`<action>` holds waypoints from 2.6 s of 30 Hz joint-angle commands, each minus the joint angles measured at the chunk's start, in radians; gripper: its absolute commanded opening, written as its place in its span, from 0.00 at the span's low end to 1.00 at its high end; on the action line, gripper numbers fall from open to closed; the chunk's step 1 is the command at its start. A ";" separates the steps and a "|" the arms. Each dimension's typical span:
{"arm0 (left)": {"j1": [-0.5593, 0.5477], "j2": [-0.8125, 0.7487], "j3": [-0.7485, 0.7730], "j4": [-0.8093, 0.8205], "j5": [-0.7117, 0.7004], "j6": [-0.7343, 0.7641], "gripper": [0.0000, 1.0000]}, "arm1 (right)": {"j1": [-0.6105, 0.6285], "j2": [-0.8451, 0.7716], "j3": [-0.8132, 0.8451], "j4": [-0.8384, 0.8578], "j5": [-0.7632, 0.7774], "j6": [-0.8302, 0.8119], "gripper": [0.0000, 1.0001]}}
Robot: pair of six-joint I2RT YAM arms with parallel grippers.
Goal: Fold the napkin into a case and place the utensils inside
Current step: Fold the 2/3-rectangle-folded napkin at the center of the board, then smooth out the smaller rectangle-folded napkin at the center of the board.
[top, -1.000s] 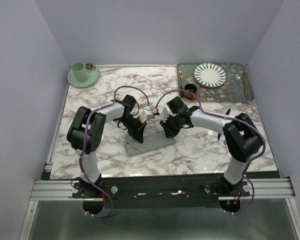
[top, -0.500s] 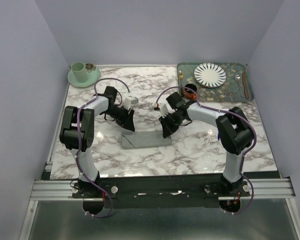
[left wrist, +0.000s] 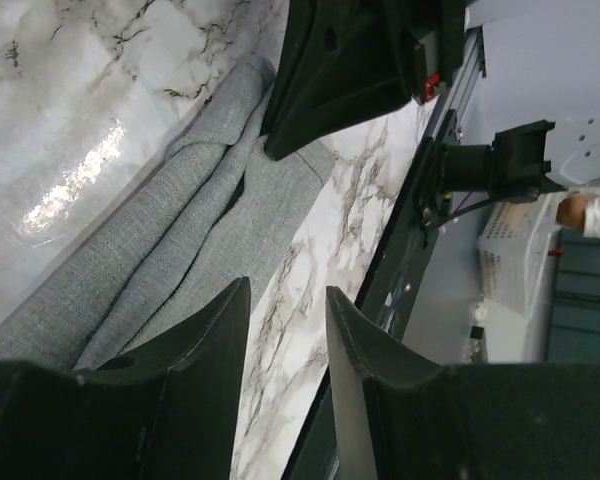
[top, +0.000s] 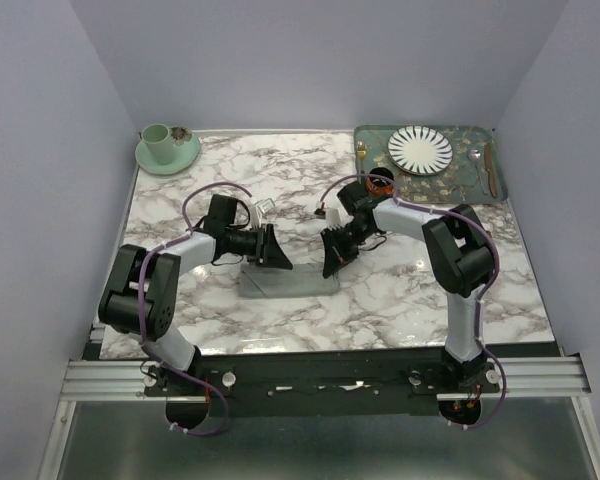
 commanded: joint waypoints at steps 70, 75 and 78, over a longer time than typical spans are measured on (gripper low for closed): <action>0.191 0.400 -0.035 -0.146 0.087 0.104 0.37 | -0.004 0.225 0.032 0.106 -0.375 0.299 0.53; 0.189 0.271 -0.030 -0.245 0.136 0.243 0.37 | -0.004 0.090 0.086 0.010 -0.438 0.203 0.53; 0.159 0.108 0.002 -0.271 0.124 0.276 0.40 | -0.007 0.006 0.077 -0.035 -0.437 0.163 0.52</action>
